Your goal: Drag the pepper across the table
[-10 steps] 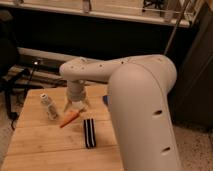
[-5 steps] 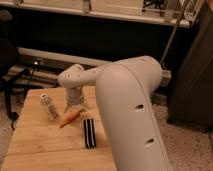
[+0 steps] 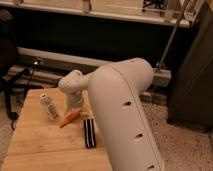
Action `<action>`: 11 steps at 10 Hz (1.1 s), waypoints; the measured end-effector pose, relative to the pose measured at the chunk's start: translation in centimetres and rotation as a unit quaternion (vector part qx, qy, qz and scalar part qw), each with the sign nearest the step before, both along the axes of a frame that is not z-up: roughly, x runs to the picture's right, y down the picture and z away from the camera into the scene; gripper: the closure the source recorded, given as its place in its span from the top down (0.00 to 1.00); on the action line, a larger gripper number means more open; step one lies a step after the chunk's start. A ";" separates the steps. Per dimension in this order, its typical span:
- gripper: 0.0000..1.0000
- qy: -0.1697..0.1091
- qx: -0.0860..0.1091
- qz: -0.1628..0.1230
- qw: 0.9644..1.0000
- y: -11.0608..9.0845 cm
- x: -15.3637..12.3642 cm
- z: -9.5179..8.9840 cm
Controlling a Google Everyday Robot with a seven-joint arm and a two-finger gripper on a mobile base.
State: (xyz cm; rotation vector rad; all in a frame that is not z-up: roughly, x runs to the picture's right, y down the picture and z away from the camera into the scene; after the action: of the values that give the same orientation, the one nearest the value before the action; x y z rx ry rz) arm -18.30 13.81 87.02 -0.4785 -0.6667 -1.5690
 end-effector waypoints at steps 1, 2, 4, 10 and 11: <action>0.80 0.002 -0.001 0.006 1.000 0.2 -0.2 0.3; 0.77 0.002 -0.003 0.012 1.000 0.3 -0.5 0.5; 0.57 0.001 -0.008 0.020 1.000 0.4 -1.0 0.7; 0.05 -0.004 -0.025 0.009 1.000 0.7 -1.3 1.1; 0.05 -0.007 -0.026 0.003 1.000 0.6 -1.2 1.2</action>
State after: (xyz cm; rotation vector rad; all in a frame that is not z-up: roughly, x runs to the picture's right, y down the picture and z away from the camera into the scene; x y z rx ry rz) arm -19.49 14.41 88.22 -0.5038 -0.7205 -1.5545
